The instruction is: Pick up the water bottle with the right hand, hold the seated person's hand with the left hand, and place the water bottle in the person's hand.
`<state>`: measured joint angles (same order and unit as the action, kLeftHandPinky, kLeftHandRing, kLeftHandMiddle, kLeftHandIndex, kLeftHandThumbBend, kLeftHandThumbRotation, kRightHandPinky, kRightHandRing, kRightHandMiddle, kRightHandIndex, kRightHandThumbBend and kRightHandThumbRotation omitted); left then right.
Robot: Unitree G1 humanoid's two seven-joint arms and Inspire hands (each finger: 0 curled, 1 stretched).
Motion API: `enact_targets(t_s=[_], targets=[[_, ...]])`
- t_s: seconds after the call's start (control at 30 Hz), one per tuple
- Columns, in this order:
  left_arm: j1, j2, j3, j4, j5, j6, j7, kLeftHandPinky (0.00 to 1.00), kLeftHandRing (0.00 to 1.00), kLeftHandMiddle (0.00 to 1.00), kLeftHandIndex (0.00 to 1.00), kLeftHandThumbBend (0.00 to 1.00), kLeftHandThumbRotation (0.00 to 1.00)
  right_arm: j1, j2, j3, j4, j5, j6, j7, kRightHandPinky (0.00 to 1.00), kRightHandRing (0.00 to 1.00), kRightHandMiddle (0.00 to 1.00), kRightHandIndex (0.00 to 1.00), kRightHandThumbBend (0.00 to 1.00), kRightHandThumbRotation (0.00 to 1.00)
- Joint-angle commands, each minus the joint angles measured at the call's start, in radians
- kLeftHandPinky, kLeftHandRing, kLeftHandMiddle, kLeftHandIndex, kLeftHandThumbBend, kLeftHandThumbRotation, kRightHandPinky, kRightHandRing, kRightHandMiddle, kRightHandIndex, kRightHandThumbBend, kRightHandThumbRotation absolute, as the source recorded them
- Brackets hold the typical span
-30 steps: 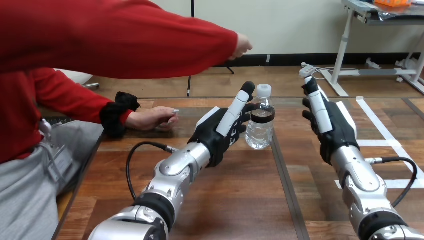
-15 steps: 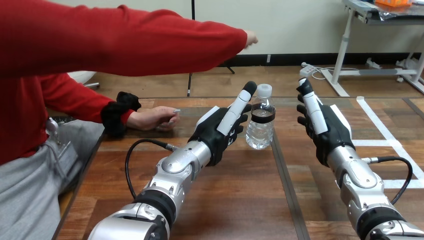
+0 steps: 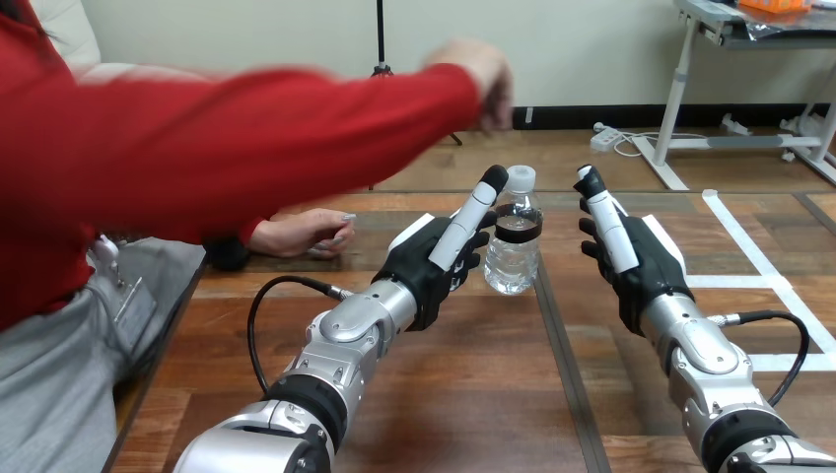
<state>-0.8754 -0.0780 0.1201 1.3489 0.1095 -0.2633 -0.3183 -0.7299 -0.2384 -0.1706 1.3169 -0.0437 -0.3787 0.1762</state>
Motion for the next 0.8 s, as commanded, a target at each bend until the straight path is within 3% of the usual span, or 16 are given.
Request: enact_targets(t_s=[0.0,0.27,0.77], targets=[[-0.046,-0.026,0.008,-0.006,-0.017,-0.034,-0.032,1.00,1.00,1.00,1.00,0.92,1.00,-0.067,0.008,-0.012,-0.009,0.019,-0.004,0.031,1.00,1.00,1.00,1.00,0.85,1.00],[-0.019,-0.028,0.012,-0.009,-0.022,-0.051,-0.047,1.00,1.00,1.00,1.00,0.99,1.00,-0.042,0.011,-0.020,-0.014,0.034,-0.019,0.065,1.00,1.00,1.00,1.00,0.86,1.00],[0.040,-0.031,0.021,-0.019,-0.050,-0.092,-0.134,1.00,1.00,1.00,1.00,1.00,1.00,0.019,0.018,-0.032,-0.026,0.069,-0.052,0.124,1.00,1.00,1.00,1.00,0.97,1.00]])
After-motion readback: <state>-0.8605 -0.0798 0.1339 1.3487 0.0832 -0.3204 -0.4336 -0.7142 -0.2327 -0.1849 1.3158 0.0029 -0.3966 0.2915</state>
